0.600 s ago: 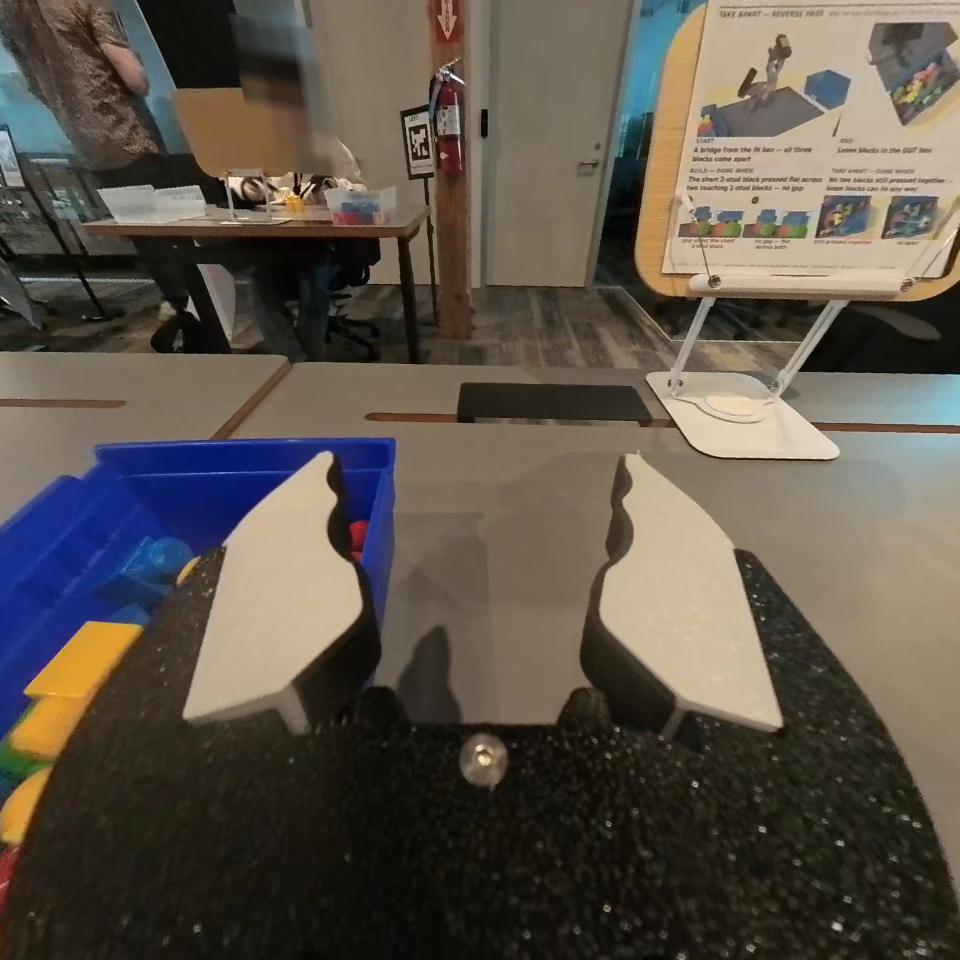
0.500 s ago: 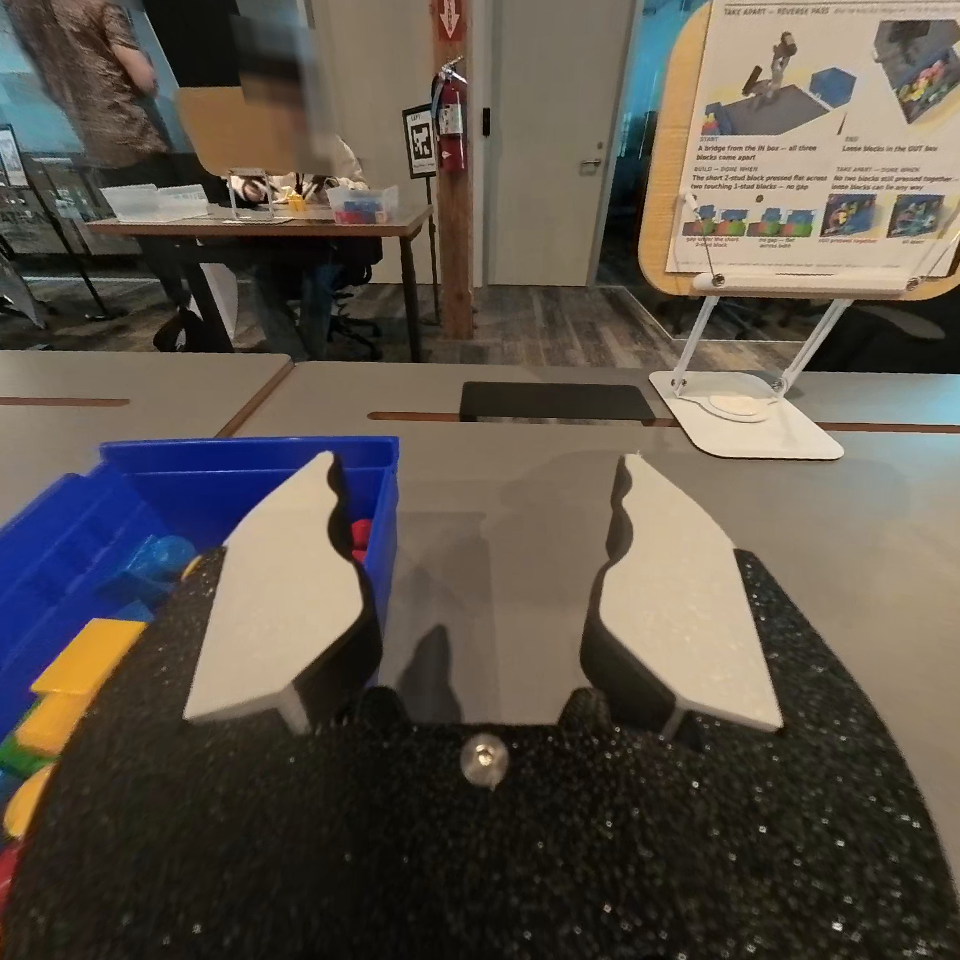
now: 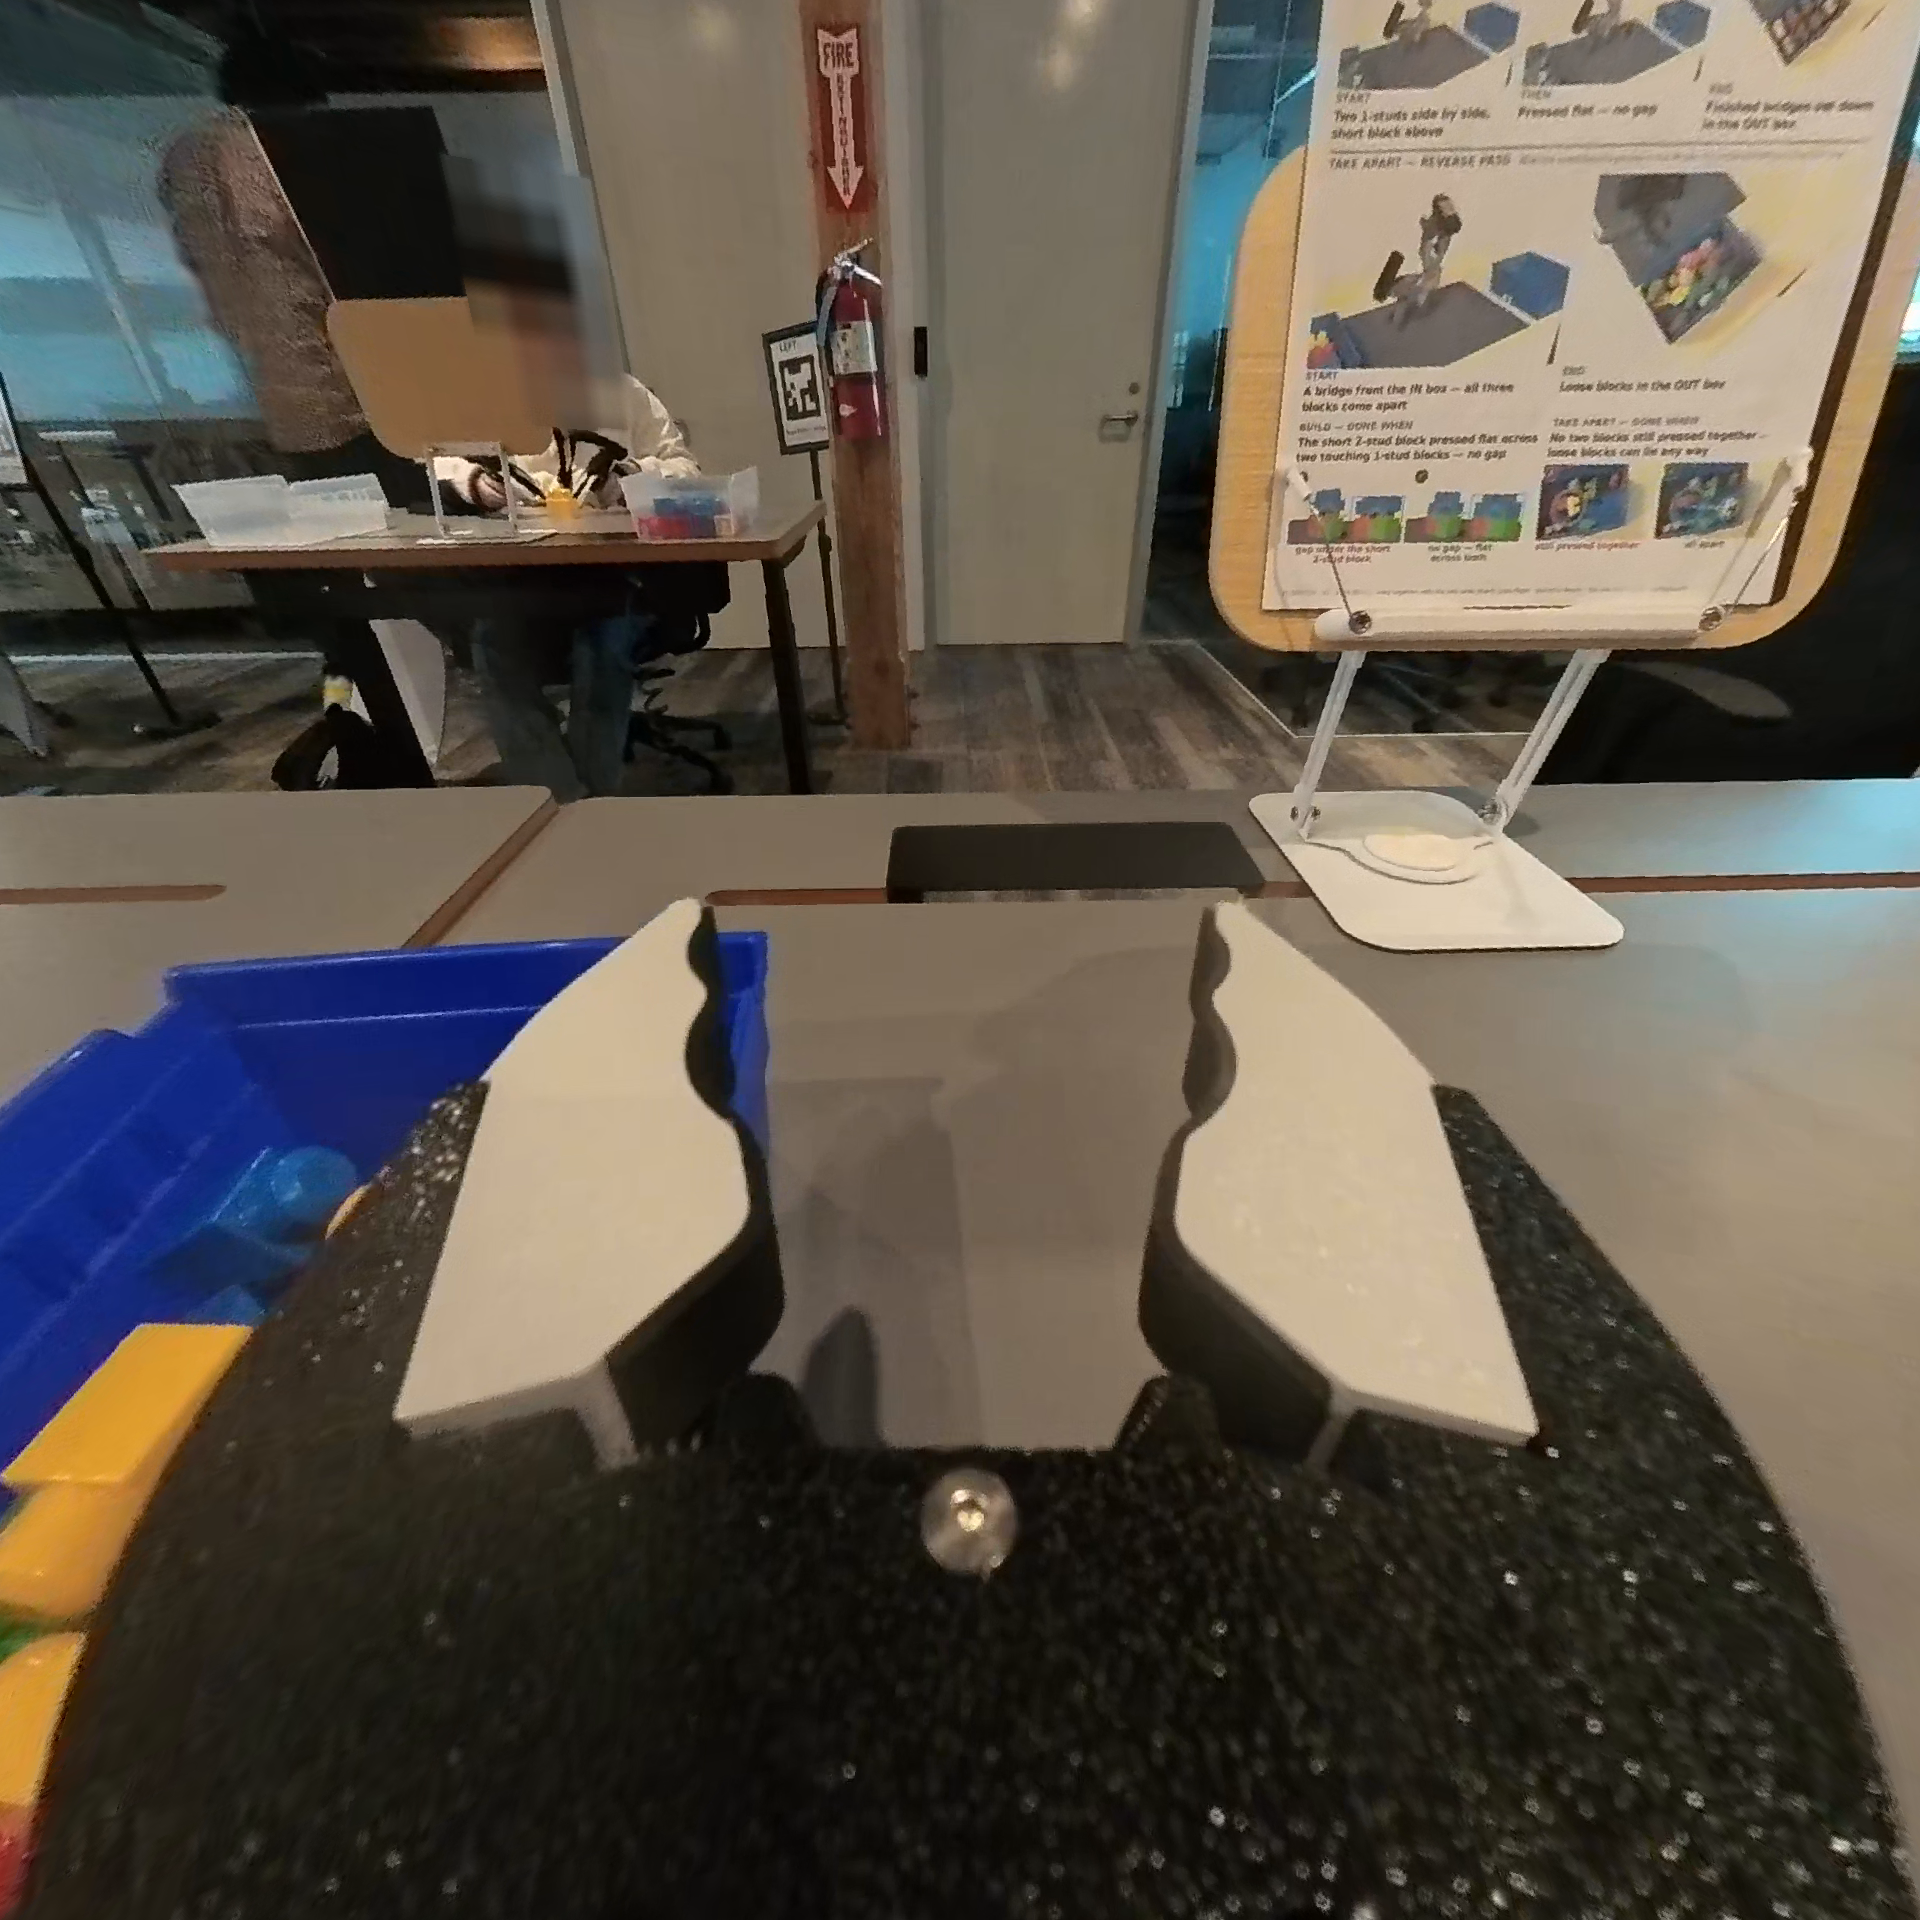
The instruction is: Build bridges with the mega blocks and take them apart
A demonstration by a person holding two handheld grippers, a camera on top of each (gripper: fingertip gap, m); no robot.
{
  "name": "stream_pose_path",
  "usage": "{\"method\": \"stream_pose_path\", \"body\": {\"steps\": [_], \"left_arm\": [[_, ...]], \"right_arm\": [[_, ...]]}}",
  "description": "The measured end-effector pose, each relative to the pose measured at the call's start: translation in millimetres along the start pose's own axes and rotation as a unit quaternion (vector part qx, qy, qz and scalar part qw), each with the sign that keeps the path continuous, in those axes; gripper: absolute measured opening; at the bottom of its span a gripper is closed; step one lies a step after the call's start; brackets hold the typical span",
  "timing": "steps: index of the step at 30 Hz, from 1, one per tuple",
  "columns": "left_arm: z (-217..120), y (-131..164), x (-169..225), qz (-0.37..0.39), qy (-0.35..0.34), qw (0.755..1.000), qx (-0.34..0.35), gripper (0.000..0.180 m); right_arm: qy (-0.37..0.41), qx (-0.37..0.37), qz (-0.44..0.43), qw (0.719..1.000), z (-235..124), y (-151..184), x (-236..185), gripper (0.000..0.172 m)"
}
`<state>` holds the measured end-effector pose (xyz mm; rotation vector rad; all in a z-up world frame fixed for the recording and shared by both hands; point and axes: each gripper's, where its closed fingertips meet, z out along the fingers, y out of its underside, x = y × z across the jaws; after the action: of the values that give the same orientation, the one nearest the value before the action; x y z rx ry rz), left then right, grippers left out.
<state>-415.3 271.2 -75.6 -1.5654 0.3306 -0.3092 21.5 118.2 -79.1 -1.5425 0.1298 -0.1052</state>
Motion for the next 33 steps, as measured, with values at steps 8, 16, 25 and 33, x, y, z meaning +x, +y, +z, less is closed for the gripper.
{"method": "stream_pose_path", "body": {"steps": [8, 16, 25, 33], "left_arm": [[-5.8, -5.7, -8.6, -0.001, -0.004, 1.0, -0.007, 0.084], [-29.0, -16.6, -28.5, -0.011, -0.013, 1.0, -0.003, 0.084], [-34.8, -17.0, -30.2, -0.034, 0.007, 0.999, -0.024, 0.071], [-51.9, -31.0, -70.0, 0.01, -0.034, 0.999, -0.012, 0.052]], "right_arm": [[-0.013, -0.002, 0.004, 1.0, 5.0, 6.0, -4.1, 0.079], [-0.02, 0.0, 0.014, 1.0, 5.4, 6.6, -3.4, 0.077], [-0.028, 0.01, 0.012, 0.999, 4.0, 2.7, -7.3, 0.076], [-0.035, 0.01, 0.015, 0.999, 4.7, 3.4, -9.4, 0.076]]}}
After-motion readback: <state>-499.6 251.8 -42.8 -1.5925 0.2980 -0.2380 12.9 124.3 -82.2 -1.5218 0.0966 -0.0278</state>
